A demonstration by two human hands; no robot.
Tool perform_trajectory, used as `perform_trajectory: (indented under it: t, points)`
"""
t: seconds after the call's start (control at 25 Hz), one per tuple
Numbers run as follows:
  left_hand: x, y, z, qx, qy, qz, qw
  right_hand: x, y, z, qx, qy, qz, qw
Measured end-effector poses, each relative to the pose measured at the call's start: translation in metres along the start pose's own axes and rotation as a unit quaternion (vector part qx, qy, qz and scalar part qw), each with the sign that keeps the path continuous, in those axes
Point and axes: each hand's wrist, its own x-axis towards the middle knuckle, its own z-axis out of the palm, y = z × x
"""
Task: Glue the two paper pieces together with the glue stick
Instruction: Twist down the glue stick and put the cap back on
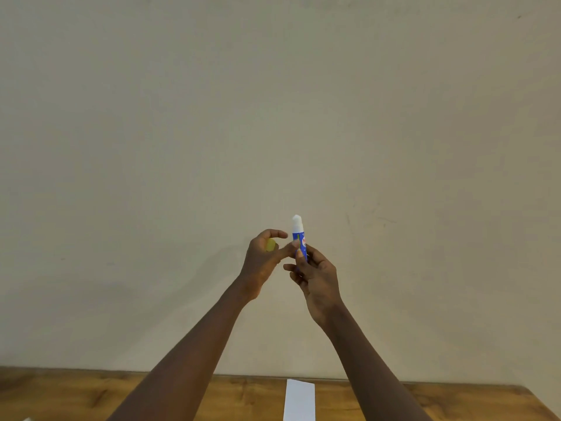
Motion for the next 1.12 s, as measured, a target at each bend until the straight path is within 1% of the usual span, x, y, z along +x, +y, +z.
perform_trajectory:
  t: [0.08, 0.24, 0.32, 0.4, 0.52, 0.6, 0.72, 0.8, 0.88, 0.96, 1.04, 1.12]
  points:
    - [0.002, 0.007, -0.002, 0.026, -0.005, 0.008, 1.000, 0.002, -0.001, 0.003, 0.013, -0.008, -0.005, 1.000]
    - [0.005, 0.021, 0.001, 0.036, -0.003, -0.001, 0.999, 0.004, -0.002, 0.006, 0.010, -0.008, -0.006, 1.000]
    - [0.007, 0.023, 0.002, 0.030, -0.003, 0.006, 1.000, 0.004, -0.003, 0.005, 0.034, -0.008, 0.003, 0.999]
    - [0.007, 0.025, 0.004, 0.003, -0.012, 0.007, 1.000, 0.003, -0.005, 0.004, 0.075, -0.012, 0.050, 0.996]
    - [0.007, 0.023, 0.005, -0.035, -0.029, 0.014, 0.999, 0.004, -0.007, 0.002, 0.113, 0.003, 0.168, 0.979]
    - [0.007, 0.022, 0.005, -0.050, -0.032, 0.014, 0.998, 0.005, -0.005, 0.003, 0.146, 0.011, 0.198, 0.969]
    - [0.009, 0.024, 0.004, -0.056, -0.037, 0.018, 0.998, 0.008, -0.001, 0.009, 0.236, 0.017, 0.179, 0.955]
    - [0.010, 0.027, 0.003, -0.056, -0.033, 0.027, 0.998, 0.009, -0.001, 0.013, 0.272, 0.028, 0.153, 0.950]
    - [0.011, 0.028, 0.002, -0.057, -0.024, 0.027, 0.998, 0.009, 0.000, 0.016, 0.268, 0.042, 0.121, 0.955]
    - [0.010, 0.028, 0.001, -0.073, -0.028, 0.023, 0.997, 0.008, 0.002, 0.017, 0.234, 0.053, 0.101, 0.965]
    - [0.009, 0.028, 0.001, -0.083, -0.042, 0.019, 0.995, 0.004, -0.002, 0.018, 0.215, 0.029, 0.136, 0.967]
    - [0.008, 0.028, 0.000, -0.076, -0.054, 0.021, 0.995, 0.003, -0.008, 0.015, 0.224, 0.008, 0.184, 0.957]
